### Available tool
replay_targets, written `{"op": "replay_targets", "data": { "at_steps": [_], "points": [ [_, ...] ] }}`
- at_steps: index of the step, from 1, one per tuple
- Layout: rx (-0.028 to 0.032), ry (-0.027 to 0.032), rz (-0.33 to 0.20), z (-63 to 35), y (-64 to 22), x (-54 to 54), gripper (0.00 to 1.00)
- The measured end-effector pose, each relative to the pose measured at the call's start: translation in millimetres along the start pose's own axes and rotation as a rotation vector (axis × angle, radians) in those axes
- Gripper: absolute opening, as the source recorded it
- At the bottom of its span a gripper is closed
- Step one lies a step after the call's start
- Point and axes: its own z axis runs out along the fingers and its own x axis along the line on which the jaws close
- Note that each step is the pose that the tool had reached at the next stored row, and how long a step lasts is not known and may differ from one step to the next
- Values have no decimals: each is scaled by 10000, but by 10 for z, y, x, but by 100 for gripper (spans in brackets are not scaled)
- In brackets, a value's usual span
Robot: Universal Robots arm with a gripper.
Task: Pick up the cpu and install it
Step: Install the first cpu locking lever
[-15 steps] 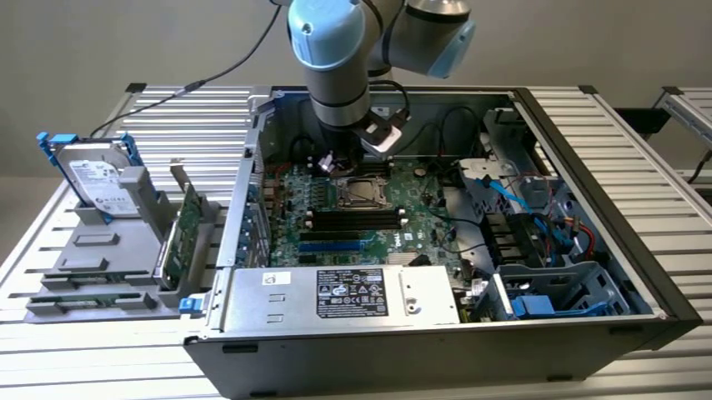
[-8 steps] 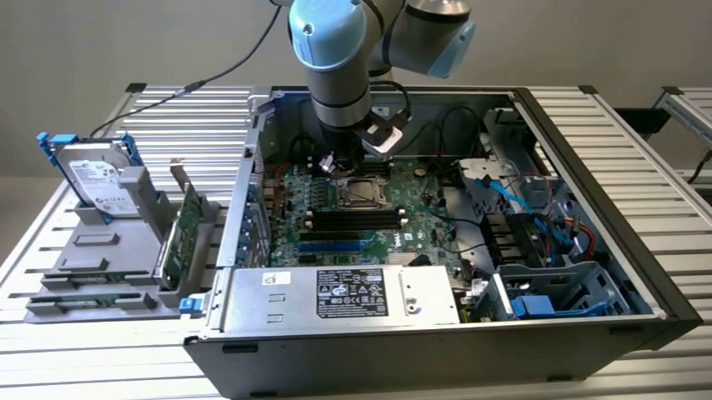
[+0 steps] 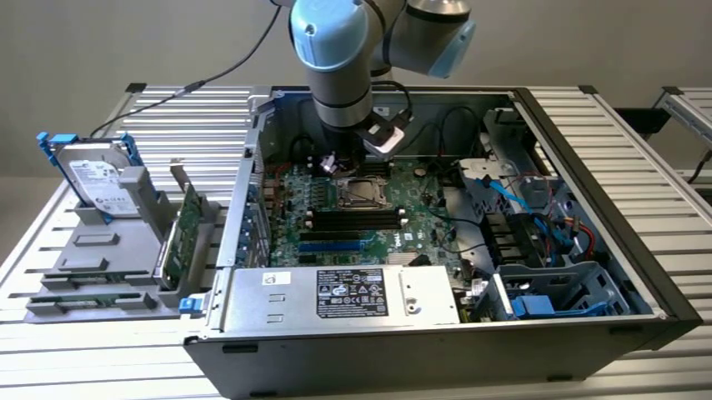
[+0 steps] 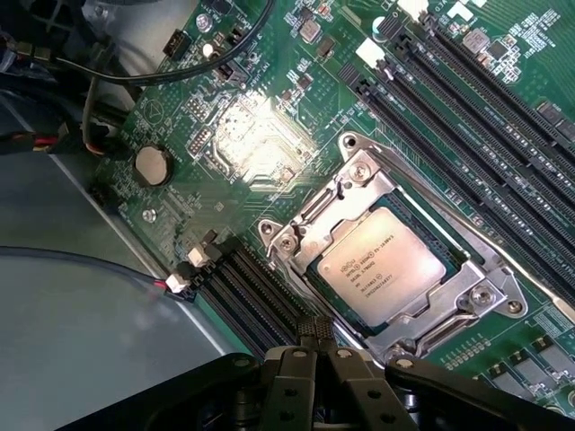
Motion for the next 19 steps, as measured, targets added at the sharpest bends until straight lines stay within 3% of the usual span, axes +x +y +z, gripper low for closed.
{"op": "replay_targets", "data": {
  "at_steps": [19],
  "points": [
    [46,41,-378,8,30,29,11]
  ]
}}
